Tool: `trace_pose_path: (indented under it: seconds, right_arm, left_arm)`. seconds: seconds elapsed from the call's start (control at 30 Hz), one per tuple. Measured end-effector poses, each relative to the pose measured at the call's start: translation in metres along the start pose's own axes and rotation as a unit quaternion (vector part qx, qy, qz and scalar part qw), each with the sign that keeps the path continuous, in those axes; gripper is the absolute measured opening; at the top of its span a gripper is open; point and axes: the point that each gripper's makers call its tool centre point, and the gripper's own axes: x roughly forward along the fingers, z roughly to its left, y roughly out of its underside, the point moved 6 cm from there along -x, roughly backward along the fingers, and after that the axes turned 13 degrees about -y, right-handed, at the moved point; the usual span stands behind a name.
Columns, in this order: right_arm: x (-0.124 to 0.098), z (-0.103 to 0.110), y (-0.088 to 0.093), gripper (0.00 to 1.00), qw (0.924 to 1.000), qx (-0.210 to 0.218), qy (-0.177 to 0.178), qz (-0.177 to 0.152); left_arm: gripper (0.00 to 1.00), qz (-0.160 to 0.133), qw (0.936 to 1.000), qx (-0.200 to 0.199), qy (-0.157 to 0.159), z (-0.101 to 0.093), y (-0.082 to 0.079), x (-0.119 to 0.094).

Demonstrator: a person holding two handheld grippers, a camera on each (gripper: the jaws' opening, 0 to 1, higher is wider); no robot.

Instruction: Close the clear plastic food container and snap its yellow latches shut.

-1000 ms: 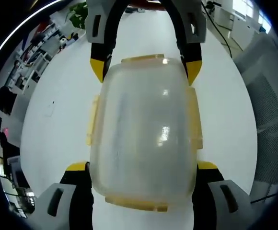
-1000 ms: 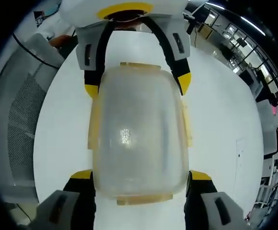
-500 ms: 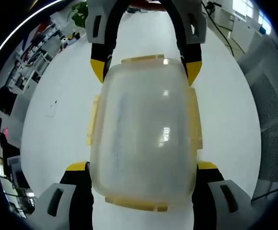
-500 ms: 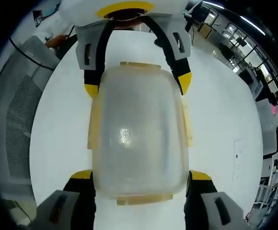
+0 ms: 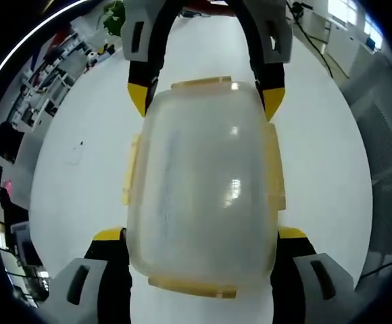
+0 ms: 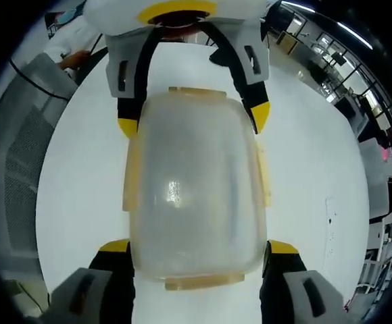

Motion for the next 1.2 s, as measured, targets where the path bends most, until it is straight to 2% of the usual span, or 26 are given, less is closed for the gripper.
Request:
trace_pose_path:
  seconds: [0.8,0.93,1.0,1.07,1.2]
  right_arm:
    - [0.0014,-0.0037,-0.0009,0.77,0.9998,0.012,0.013,0.004]
    - [0.0017,-0.0035,-0.0007,0.78,0.9995,0.016,0.027,-0.009]
    - [0.0016,-0.0024,-0.0002,0.79,0.9992,0.019,0.031,-0.019]
    - [0.0015,-0.0013,0.0032,0.8,0.9988,0.031,0.035,-0.014]
    - [-0.0027,0.001,0.0068,0.84,0.9966,0.045,0.059,-0.037]
  left_arm:
    - [0.84,-0.013,0.9999,0.004,0.003,0.0046,0.0005,0.0017]
    - [0.86,-0.023,0.9997,0.002,-0.003,0.004,0.0008,0.0012]
    - [0.86,-0.028,0.9994,0.015,-0.011,0.0025,0.0028,0.002]
    - [0.9,-0.034,0.9994,0.002,-0.01,0.0004,0.0018,0.0017]
    - [0.91,-0.036,0.9991,-0.017,-0.014,-0.0008,0.0027,0.0006]
